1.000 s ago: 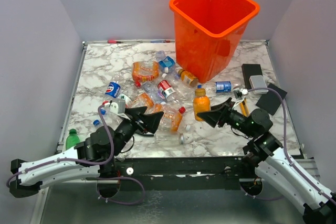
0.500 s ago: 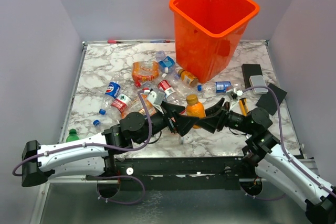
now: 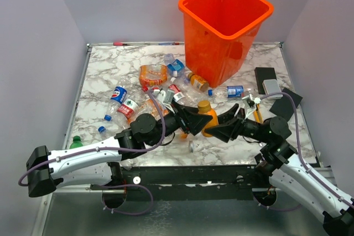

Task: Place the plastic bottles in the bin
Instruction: Place the plastic bottle in the trash bin.

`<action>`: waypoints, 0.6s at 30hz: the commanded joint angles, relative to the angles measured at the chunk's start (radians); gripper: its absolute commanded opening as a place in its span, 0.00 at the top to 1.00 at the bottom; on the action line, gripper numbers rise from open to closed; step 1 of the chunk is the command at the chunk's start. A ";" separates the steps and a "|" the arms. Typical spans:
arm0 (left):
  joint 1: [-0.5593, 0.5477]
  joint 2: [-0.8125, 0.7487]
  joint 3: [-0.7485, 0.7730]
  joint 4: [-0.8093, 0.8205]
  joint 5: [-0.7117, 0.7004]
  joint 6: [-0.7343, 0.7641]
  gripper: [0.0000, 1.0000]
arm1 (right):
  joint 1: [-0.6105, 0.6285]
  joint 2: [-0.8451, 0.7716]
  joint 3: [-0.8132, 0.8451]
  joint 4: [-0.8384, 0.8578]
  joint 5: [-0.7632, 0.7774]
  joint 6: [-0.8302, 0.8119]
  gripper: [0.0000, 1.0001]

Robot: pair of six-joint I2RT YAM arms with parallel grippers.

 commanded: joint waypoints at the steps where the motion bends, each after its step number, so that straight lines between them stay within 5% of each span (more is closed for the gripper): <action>1: 0.024 0.055 0.017 0.082 0.085 -0.045 0.28 | 0.011 -0.015 0.009 0.022 0.000 -0.006 0.80; 7: 0.025 0.115 0.033 0.086 0.192 -0.056 0.23 | 0.011 -0.014 0.013 0.020 0.036 -0.014 0.77; 12: 0.024 0.098 0.004 0.097 0.178 -0.051 0.53 | 0.011 -0.006 0.021 0.015 0.039 -0.021 0.75; 18: 0.032 0.028 -0.029 0.074 0.132 -0.008 0.88 | 0.011 0.010 0.116 -0.206 0.052 -0.054 0.20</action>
